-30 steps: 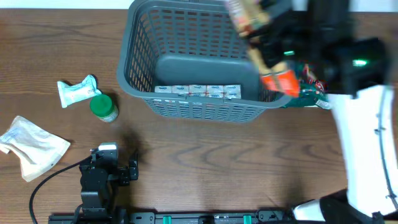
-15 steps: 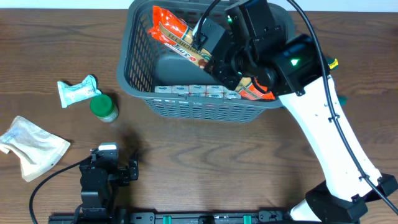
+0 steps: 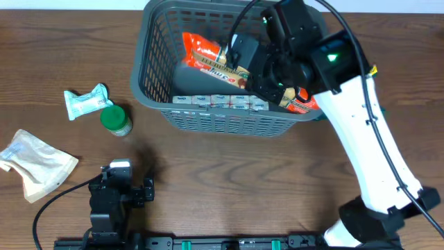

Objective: Pack container
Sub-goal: 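Carry the spaghetti pack into the basket and release it, then withdraw the right gripper and reach toward the green Nescafe bag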

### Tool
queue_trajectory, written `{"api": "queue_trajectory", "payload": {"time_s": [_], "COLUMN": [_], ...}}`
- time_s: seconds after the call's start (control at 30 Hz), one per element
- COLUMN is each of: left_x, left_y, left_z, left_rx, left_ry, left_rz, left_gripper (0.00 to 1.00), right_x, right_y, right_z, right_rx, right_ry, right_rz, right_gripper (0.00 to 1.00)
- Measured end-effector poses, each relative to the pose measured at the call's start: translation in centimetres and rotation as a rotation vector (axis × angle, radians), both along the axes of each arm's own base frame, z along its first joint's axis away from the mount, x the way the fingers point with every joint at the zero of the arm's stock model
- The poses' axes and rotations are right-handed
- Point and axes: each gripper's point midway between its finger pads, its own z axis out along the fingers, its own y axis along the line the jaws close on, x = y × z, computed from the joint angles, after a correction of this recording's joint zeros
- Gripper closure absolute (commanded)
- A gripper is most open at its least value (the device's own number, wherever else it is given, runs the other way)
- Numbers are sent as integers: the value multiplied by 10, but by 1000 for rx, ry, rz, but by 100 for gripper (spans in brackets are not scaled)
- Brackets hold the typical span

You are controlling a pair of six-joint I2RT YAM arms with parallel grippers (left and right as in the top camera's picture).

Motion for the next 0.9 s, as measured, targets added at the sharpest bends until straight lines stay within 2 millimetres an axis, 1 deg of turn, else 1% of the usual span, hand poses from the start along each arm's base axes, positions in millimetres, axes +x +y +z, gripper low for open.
{"api": "queue_trajectory", "payload": {"time_s": [0.2,0.37,0.7,0.9], "left_x": [0,0,0,0], "left_y": [0,0,0,0], "left_z": [0,0,0,0], "left_rx": [0,0,0,0], "left_ry": [0,0,0,0], "left_rz": [0,0,0,0], "left_gripper": [1,2,1,1], "right_x": [12,17,16,16], "right_y": [10,19,31,32], "right_z": [-37,-59,-89,-93], "right_rx": [-42,-49,-37,-37], "right_ry": [82,135,231,246], "right_rz": [39,68,117,122], "right_gripper": [99,99,99,99]}}
